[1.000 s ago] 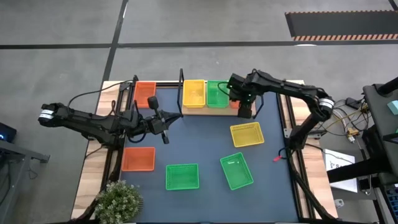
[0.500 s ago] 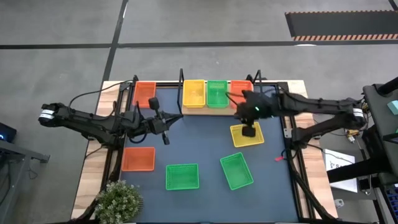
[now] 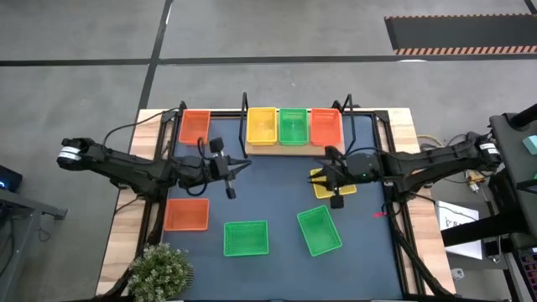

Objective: Stack baskets on shelf by color
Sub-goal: Stack the left green bin on top of the green bin on the shelf

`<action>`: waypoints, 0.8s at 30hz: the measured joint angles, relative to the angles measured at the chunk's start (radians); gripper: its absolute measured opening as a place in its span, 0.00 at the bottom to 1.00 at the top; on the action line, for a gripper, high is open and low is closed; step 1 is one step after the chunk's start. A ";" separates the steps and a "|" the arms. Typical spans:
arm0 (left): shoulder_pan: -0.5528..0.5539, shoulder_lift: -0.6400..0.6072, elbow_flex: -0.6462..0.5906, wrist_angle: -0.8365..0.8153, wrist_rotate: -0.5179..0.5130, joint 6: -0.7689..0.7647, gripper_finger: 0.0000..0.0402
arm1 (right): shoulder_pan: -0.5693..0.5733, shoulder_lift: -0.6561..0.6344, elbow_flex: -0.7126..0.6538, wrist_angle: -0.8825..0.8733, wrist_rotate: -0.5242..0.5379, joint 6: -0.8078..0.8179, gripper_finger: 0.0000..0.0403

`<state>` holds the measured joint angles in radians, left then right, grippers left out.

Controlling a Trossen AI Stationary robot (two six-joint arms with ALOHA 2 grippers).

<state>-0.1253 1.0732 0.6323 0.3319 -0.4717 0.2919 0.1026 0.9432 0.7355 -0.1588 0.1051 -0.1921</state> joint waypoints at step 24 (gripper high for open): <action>0.021 0.050 0.021 0.020 -0.009 0.064 0.00 | 0.057 0.498 0.317 -0.040 -0.235 -0.285 0.37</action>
<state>-0.1040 1.1229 0.6529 0.3521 -0.4805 0.3563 0.1600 1.4414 1.0527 -0.1991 -0.1297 -0.4770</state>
